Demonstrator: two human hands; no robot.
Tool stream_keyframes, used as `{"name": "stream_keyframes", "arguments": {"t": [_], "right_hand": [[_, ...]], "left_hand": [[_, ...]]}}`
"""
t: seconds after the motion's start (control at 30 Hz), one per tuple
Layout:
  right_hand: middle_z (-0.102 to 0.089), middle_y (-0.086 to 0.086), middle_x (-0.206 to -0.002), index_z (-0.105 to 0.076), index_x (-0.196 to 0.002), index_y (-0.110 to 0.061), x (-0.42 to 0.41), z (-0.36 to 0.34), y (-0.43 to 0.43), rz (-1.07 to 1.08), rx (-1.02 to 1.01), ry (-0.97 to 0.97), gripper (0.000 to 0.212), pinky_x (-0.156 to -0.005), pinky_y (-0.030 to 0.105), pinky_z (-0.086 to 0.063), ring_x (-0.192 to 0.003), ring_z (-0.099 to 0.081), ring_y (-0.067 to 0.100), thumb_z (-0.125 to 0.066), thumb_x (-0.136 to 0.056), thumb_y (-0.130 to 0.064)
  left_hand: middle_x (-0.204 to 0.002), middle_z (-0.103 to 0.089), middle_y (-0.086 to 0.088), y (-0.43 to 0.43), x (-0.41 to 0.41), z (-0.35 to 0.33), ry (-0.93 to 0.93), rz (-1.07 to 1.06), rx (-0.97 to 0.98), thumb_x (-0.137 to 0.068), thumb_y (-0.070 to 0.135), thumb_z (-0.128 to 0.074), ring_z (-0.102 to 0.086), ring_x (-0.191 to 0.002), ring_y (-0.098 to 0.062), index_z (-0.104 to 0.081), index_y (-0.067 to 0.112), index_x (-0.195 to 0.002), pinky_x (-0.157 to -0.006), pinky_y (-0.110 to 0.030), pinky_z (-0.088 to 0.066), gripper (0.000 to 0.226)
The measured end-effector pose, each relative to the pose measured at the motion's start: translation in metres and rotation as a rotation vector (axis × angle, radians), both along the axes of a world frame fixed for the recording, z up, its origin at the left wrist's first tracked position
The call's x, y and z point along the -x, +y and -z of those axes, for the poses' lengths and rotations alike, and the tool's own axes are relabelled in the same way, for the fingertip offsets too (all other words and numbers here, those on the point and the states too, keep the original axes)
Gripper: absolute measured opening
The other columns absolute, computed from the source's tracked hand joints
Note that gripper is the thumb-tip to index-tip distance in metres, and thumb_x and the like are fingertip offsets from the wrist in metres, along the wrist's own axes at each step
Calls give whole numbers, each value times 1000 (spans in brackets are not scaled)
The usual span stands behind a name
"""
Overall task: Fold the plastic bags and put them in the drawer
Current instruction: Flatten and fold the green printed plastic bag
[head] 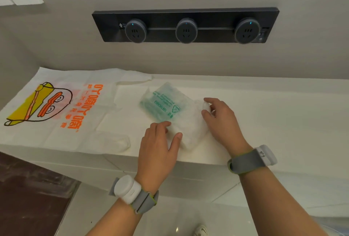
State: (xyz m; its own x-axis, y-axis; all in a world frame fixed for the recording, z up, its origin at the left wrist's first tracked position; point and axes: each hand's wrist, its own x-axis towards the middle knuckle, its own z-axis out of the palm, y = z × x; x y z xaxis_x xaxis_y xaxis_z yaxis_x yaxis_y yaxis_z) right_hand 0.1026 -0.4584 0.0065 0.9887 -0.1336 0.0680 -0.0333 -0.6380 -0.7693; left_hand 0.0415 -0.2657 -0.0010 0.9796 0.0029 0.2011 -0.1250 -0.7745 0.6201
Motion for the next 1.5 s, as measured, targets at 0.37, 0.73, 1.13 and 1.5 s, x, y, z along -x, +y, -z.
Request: {"name": "stream_keyframes", "arguments": {"t": [0.37,0.73,1.13,1.5], "right_hand": [[-58,-2,-113,-55,-123,-20,46,-16,22,185,-236,-78,33,-71,19,-46,-92,-60,8,-61,-90,-21],[-59,-18,-104,-55,-117,-24,84,-31,-16,385,-445,-157,29,-61,12,-42,-84,-58,-2,-65,-91,-33],[-59,-15,-101,-54,-113,-23,90,-40,-151,472,-461,-246,26,-58,5,-43,-79,-58,1,-66,-91,-23],[-56,-4,-114,-59,-117,-24,107,-19,-295,593,-279,-315,26,-75,16,-42,-89,-55,7,-62,-92,-20]], "left_hand": [[-124,-45,8,16,1,-12,-1,91,256,-95,35,-60,-55,-100,-5,-46,24,-134,-78,-22,-49,43],[-124,-45,9,-28,0,-19,-26,246,378,-94,25,-64,-56,-97,0,-48,23,-134,-74,-9,-47,43],[-122,-48,10,-167,-9,-31,-63,326,382,-95,26,-63,-56,-98,1,-51,26,-128,-73,-12,-48,35],[-118,-53,8,-323,-6,-17,-49,408,388,-96,24,-62,-57,-95,0,-56,22,-124,-73,-11,-45,29]]}}
